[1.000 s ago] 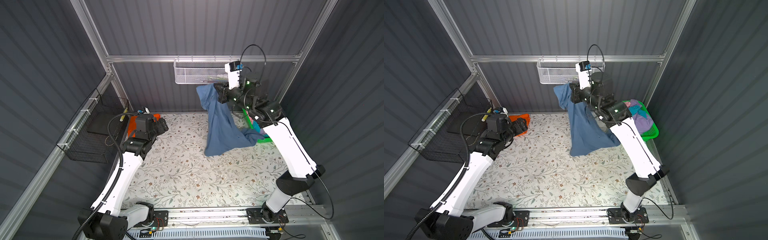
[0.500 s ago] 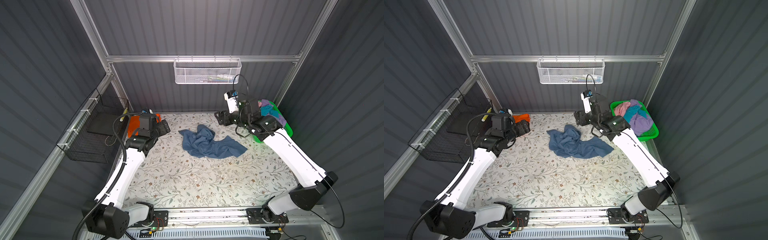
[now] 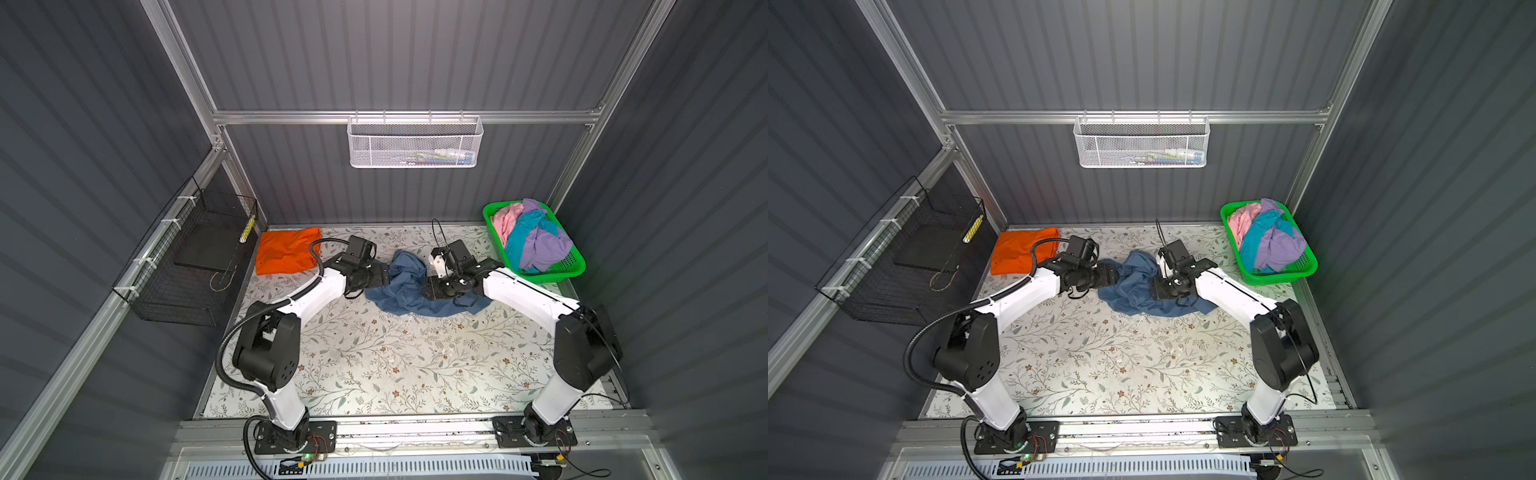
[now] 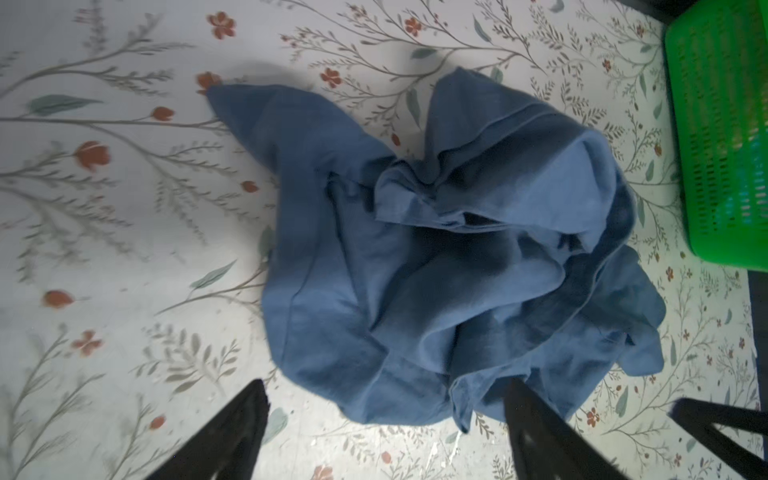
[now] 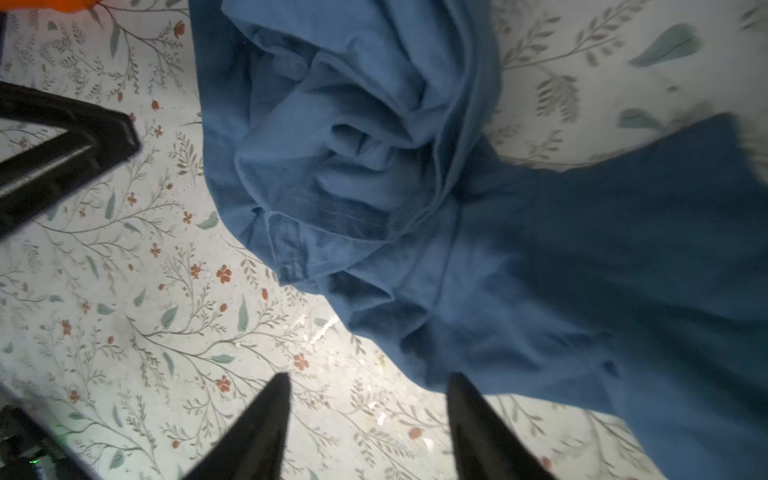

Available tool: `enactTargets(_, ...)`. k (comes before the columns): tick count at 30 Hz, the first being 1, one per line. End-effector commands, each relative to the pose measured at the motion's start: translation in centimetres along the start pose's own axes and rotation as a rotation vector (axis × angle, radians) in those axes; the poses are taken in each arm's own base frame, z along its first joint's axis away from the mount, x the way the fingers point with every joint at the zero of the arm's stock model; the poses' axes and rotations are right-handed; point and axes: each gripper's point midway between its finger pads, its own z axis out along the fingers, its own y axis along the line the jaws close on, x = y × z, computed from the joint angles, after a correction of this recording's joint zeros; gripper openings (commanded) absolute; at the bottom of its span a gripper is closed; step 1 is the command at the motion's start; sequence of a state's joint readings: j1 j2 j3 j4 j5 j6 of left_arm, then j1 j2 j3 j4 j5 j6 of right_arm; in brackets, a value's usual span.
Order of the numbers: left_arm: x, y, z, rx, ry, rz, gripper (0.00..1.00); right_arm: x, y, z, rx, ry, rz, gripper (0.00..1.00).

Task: Fold and stack the t-shirts
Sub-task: 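Grasp the blue shirt with both grippers from opposite sides, then lift the blue shirt high with both grippers and shake it out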

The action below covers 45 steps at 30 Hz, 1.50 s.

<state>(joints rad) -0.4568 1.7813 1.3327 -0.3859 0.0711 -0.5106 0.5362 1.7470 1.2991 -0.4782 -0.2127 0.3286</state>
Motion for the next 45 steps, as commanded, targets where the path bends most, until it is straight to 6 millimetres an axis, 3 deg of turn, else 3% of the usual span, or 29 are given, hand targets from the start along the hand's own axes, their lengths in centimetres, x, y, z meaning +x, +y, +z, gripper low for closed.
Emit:
enactTargets(1,-4.3,-3.3,0.1,0.125,-0.081,-0.012,0.95,-3.1,2.8,1.2,-0.150,-0.076,0.041,0.73)
enactTargets(7,-5.8,-4.3,4.8,0.160,-0.059,-0.018,0.99,-4.3,0.3,5.0,-0.114,-0.062,0.121,0.73)
enactTargets(8,-5.7,-4.4,5.8,0.168,-0.049,-0.020,0.99,-4.5,-0.4,5.5,-0.112,-0.070,0.148,0.70)
enactTargets(10,-6.0,-4.8,7.1,0.188,-0.041,-0.025,0.95,-4.8,-1.6,6.1,-0.111,-0.082,0.194,0.49)
enactTargets(12,-6.4,-5.3,8.0,0.214,-0.039,-0.027,0.82,-5.5,-2.8,6.0,-0.105,-0.107,0.224,0.20)
enactTargets(13,-6.7,-5.7,8.2,0.229,-0.040,-0.027,0.72,-5.9,-3.2,5.7,-0.102,-0.118,0.234,0.11)
enactTargets(15,-7.5,-6.5,8.0,0.257,-0.051,-0.025,0.41,-7.2,-4.2,4.2,-0.083,-0.159,0.235,0.00)
enactTargets(17,-8.6,-7.0,7.2,0.259,-0.070,-0.017,0.14,-8.7,-4.9,2.0,-0.055,-0.200,0.218,0.00)
enactTargets(19,-9.8,-7.6,5.8,0.248,-0.095,0.005,0.00,-10.2,-5.5,-0.8,-0.016,-0.240,0.184,0.00)
enactTargets(24,-14.1,-9.4,-0.7,0.218,-0.217,0.087,0.00,-12.6,-5.4,-8.2,0.079,-0.335,0.076,0.00)
enactTargets(27,-16.3,-10.8,-5.6,0.231,-0.305,0.124,0.00,-12.6,-4.2,-10.9,0.069,-0.354,0.057,0.00)
enactTargets(28,-16.8,-11.2,-7.2,0.240,-0.332,0.131,0.00,-12.3,-3.8,-11.2,0.062,-0.354,0.055,0.02)
enactTargets(31,-18.0,-12.3,-12.2,0.265,-0.418,0.155,0.00,-10.8,-1.3,-11.0,0.028,-0.336,0.014,0.32)
enactTargets(33,-18.2,-12.7,-15.2,0.278,-0.469,0.167,0.00,-9.5,0.9,-9.8,-0.007,-0.305,-0.029,0.58)
enactTargets(35,-18.2,-12.9,-17.5,0.292,-0.504,0.173,0.00,-8.2,2.7,-8.2,-0.047,-0.272,-0.058,0.71)
enactTargets(40,-17.5,-12.8,-21.0,0.295,-0.555,0.187,0.00,-5.4,5.9,-2.9,-0.115,-0.156,-0.074,0.87)
enactTargets(43,-17.2,-12.3,-21.5,0.274,-0.556,0.192,0.00,-4.8,7.4,-1.0,-0.137,-0.135,-0.087,0.99)
enactTargets(45,-16.9,-12.2,-21.3,0.270,-0.546,0.194,0.00,-5.6,7.9,-0.3,-0.137,-0.166,-0.087,0.99)
